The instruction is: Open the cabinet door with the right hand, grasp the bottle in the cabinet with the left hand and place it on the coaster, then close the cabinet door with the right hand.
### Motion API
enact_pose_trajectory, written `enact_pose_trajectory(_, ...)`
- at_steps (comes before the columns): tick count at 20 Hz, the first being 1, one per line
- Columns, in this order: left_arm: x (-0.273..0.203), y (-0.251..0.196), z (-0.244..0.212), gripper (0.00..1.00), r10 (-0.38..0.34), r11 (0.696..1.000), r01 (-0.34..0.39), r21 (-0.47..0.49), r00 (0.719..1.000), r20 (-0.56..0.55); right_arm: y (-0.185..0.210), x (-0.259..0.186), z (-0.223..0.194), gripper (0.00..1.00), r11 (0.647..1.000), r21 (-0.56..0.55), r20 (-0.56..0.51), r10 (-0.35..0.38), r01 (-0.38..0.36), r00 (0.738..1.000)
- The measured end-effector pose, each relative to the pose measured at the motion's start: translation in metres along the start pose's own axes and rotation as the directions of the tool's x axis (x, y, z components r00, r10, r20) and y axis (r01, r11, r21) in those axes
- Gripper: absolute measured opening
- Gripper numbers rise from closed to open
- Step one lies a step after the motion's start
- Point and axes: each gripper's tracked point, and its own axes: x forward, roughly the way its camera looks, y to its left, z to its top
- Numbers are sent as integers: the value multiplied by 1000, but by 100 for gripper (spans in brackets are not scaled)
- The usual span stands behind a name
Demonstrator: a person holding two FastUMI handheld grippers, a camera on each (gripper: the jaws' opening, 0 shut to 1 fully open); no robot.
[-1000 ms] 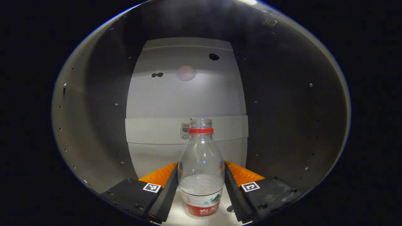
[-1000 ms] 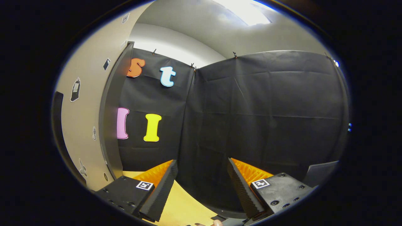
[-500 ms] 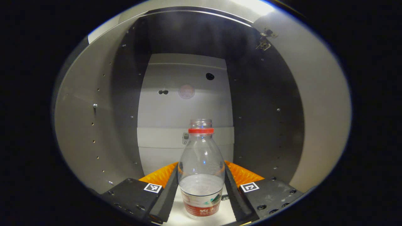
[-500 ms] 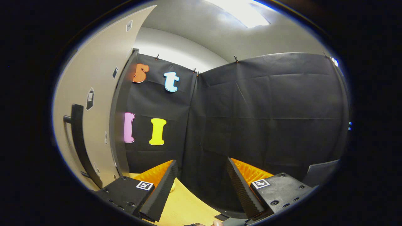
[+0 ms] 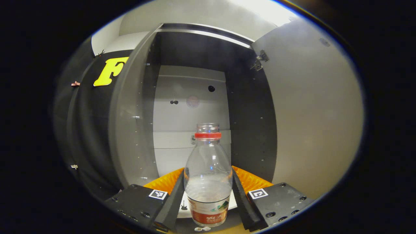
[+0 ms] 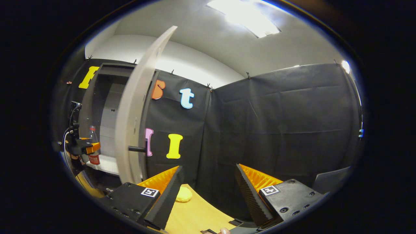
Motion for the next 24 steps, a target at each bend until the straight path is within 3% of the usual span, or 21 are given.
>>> enact_pose_trajectory(11,-138,32,-21,75,-118,991,117,-60,993,-3,105,-76,16,97,990,-12,-5,140,-140,990)
enact_pose_trajectory(16,-184,47,-67,74,-143,985,138,-100,988,-50,167,-101,2,97,966,6,-34,259,-259,965)
enact_pose_trajectory(19,-210,52,-100,74,-170,975,156,-157,982,-78,194,-99,-6,97,952,35,-42,307,-305,951)
enact_pose_trajectory(24,-239,54,-167,74,-181,975,160,-155,974,-134,236,-91,-31,97,918,127,-71,385,-375,920)
